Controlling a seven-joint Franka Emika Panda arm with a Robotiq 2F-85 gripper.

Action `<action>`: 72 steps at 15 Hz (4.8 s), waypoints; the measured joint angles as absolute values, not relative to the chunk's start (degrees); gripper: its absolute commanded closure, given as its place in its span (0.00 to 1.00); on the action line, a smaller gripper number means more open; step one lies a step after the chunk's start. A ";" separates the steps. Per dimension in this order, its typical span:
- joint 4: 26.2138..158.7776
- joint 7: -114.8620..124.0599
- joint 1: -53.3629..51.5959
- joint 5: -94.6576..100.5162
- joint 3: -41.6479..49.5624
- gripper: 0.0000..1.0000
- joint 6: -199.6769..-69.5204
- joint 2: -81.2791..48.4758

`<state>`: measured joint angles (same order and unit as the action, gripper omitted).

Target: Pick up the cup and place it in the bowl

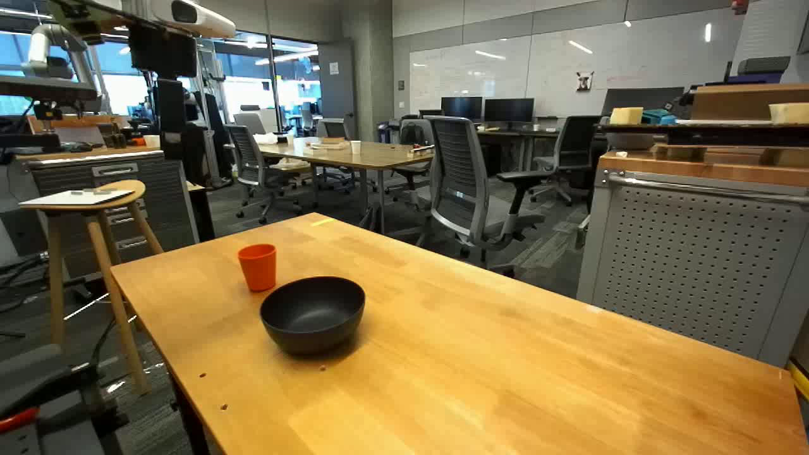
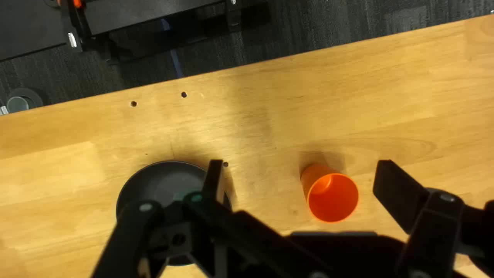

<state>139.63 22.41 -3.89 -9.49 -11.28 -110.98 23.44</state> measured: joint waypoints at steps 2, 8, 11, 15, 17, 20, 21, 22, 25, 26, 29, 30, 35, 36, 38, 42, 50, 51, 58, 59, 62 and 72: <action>139.26 22.41 -3.89 -9.49 -11.28 0.00 -111.02 23.49; 139.17 23.09 -3.87 -8.26 -11.35 0.00 -111.22 22.23; 138.87 25.25 -3.86 -5.76 -11.90 0.00 -114.60 17.03; 136.03 26.92 -4.25 -4.52 -12.43 0.00 -121.34 5.65; 133.79 27.05 -5.01 -4.52 -12.42 0.00 -123.69 0.31; 130.50 27.25 -6.45 -4.55 -12.32 0.00 -125.93 -6.19; 129.64 27.76 -7.05 -4.50 -12.18 0.00 -127.18 -7.89; 128.94 28.82 -7.74 -3.80 -11.97 0.00 -128.78 -9.42; 127.09 32.36 -10.05 -1.27 -10.84 0.00 -132.24 -13.27; 126.47 33.48 -10.78 -0.46 -10.31 0.00 -132.99 -14.40; 125.02 36.99 -12.81 2.68 -8.23 0.00 -134.34 -17.07; 124.63 37.87 -13.27 3.40 -7.60 0.00 -134.43 -17.72; 122.77 41.44 -14.67 7.39 -4.81 0.26 -134.94 -20.05; 122.40 41.98 -14.83 8.00 -4.47 0.32 -134.99 -20.43; 121.81 42.52 -14.93 8.32 -4.10 0.50 -135.00 -21.16; 121.68 42.65 -14.92 7.76 -3.94 0.81 -135.01 -22.33; 120.88 42.14 -14.91 2.69 -4.12 0.92 -135.49 -22.87; 120.85 42.10 -14.88 2.32 -4.12 0.92 -135.55 -22.81; 122.50 43.91 -14.64 4.83 -0.81 0.96 -135.25 -16.80; 123.41 45.13 -14.44 6.31 0.19 0.96 -135.05 -14.58; 126.96 50.05 -12.84 10.73 2.26 0.96 -133.31 -7.29; 140.35 51.90 -4.57 4.46 2.11 0.96 -133.23 1.13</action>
